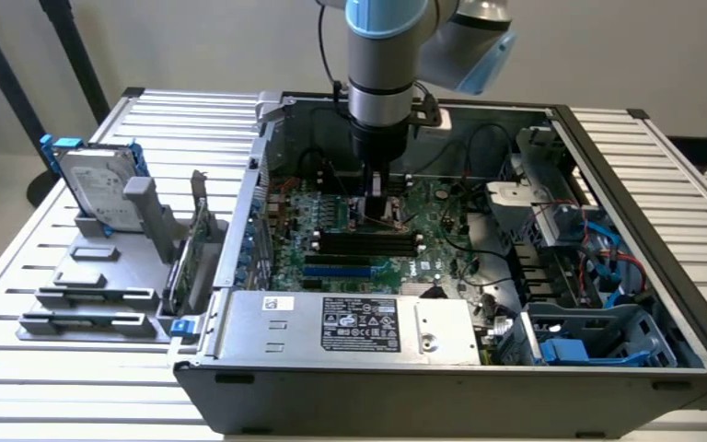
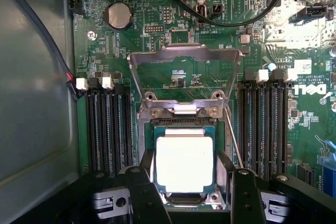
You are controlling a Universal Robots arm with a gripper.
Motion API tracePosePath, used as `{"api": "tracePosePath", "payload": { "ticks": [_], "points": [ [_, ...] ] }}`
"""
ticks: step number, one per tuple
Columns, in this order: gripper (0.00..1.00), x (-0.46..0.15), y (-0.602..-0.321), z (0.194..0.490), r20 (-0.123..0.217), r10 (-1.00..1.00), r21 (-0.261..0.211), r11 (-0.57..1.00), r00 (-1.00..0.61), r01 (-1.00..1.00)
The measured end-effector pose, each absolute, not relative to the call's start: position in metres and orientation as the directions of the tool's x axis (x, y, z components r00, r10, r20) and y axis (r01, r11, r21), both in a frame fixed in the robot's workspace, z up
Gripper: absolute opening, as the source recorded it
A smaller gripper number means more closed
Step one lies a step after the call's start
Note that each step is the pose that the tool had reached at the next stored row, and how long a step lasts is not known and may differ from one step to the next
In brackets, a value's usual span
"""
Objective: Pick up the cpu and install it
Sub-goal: 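Place the cpu into insertion slot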
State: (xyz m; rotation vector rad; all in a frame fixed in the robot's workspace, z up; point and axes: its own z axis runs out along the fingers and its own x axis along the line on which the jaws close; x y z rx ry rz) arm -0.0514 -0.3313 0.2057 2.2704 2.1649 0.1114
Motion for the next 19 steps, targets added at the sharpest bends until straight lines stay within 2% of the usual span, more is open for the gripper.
{"api": "tracePosePath", "payload": {
  "ticks": [7, 19],
  "points": [
    [0.55, -0.0513, -0.3313, 0.2038, 0.032, 0.998, 0.052, -0.048, 0.046, 0.998],
    [0.55, -0.0514, -0.3289, 0.2027, 0.029, 0.999, 0.052, -0.047, 0.045, 0.998]
  ]
}}
